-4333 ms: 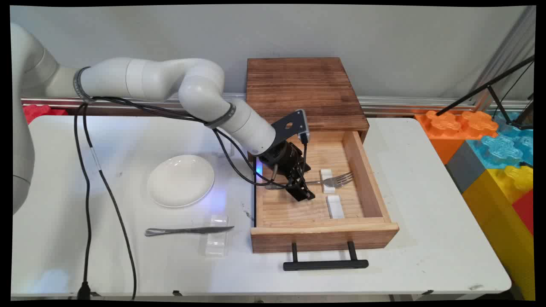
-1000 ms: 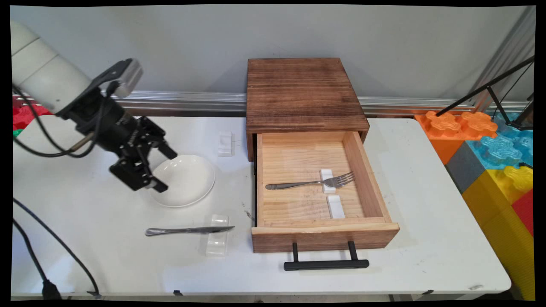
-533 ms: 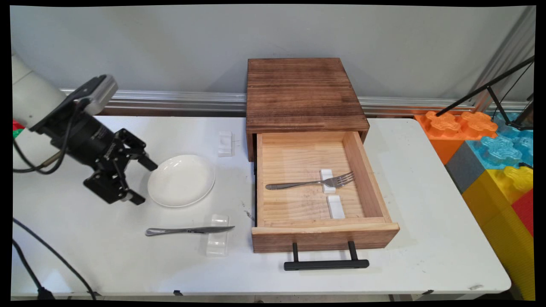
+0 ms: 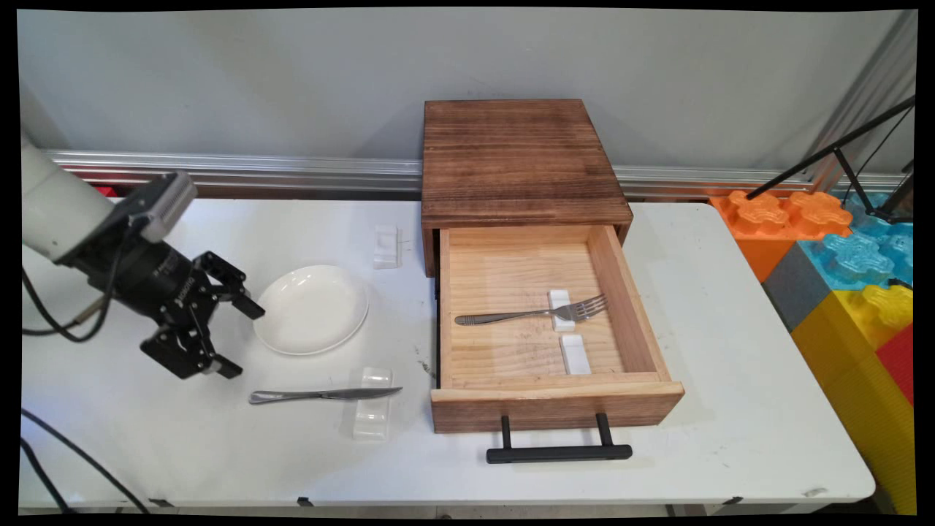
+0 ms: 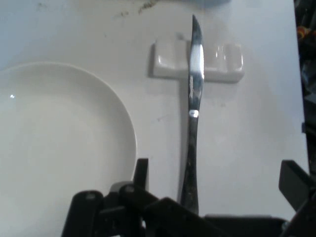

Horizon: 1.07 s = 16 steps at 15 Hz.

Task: Pick up the knife from the right of the white plate

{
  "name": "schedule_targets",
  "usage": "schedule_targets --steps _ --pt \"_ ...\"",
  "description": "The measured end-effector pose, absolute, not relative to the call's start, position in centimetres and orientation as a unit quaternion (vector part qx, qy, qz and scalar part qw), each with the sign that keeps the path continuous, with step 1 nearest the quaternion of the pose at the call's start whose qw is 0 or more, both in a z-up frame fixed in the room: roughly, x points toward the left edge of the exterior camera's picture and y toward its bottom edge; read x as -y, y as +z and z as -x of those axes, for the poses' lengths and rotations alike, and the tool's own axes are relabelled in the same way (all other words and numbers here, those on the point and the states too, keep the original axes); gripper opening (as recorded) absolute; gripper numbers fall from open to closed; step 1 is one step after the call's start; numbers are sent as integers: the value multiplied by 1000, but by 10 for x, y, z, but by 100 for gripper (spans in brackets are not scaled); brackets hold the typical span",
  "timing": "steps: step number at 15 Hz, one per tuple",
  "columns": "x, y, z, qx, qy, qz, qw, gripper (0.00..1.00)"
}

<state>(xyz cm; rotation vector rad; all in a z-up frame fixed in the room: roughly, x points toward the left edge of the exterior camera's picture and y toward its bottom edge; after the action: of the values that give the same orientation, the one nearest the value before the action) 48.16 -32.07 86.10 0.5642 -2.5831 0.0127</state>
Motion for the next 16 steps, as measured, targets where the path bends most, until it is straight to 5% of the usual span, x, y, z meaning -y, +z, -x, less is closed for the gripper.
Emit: schedule_targets --steps 16 --pt "320 766 -466 940 13 -193 282 100"
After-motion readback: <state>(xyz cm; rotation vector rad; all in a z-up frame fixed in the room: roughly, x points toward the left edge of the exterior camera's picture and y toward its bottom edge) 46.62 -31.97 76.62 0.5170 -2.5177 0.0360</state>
